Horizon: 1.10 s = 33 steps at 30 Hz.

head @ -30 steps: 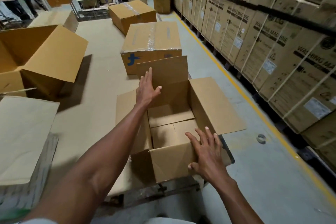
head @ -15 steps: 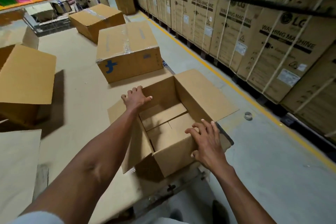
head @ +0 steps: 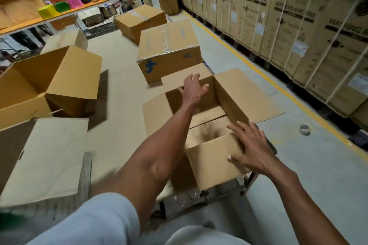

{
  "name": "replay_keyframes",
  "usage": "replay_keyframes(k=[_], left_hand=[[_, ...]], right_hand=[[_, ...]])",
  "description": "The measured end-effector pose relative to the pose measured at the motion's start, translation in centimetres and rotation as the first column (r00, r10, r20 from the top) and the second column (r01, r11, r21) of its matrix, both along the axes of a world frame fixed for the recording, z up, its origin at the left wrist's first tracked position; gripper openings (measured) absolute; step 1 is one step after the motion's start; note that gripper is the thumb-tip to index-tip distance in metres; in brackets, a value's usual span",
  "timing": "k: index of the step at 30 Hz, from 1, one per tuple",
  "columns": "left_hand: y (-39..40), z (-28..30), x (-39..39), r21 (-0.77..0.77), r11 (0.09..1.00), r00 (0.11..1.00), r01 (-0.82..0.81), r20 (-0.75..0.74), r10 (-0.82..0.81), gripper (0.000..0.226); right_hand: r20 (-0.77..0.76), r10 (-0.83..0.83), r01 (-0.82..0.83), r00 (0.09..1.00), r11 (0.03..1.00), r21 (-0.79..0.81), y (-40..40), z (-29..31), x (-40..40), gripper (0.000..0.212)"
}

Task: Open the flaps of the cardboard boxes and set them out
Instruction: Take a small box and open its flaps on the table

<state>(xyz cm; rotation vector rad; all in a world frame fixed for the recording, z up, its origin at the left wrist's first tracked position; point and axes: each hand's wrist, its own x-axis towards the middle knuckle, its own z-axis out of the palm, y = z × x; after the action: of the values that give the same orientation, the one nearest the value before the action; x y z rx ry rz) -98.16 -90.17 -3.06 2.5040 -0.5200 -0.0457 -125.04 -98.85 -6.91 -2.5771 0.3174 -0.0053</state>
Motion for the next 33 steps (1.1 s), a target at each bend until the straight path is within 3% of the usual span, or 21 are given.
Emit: replay_keyframes(k=[3, 10, 16, 23, 33], left_hand=[[-3.6, 1.1, -2.6, -0.058, 0.998, 1.000, 0.014, -0.020, -0.015, 0.059], [-11.4, 0.7, -8.5, -0.010, 1.000, 0.995, 0.012, -0.097, -0.013, 0.055], [-15.2, -0.2, -12.4, -0.163, 0.987, 0.991, 0.010, -0.128, -0.031, 0.058], [-17.5, -0.1, -15.0, -0.286, 0.957, 0.992, -0.046, -0.127, 0.010, 0.046], [-22.9, 0.4, -9.6, -0.449, 0.865, 0.972, -0.225, -0.168, 0.166, 0.033]], right_hand=[[0.075, -0.019, 0.013, 0.997, 0.996, 0.089, -2.3, 0.2, -1.8, 0.084], [0.111, -0.052, 0.026, 0.992, 0.974, 0.225, -9.3, 1.3, -6.6, 0.068], [0.195, -0.054, 0.000, 0.979, 0.963, 0.268, -16.3, 3.2, -7.4, 0.053], [0.245, -0.046, -0.039, 0.968, 0.942, 0.333, -24.0, 3.5, -2.8, 0.043], [0.228, -0.002, -0.113, 0.974, 0.864, 0.490, -34.5, 3.4, 10.1, 0.039]])
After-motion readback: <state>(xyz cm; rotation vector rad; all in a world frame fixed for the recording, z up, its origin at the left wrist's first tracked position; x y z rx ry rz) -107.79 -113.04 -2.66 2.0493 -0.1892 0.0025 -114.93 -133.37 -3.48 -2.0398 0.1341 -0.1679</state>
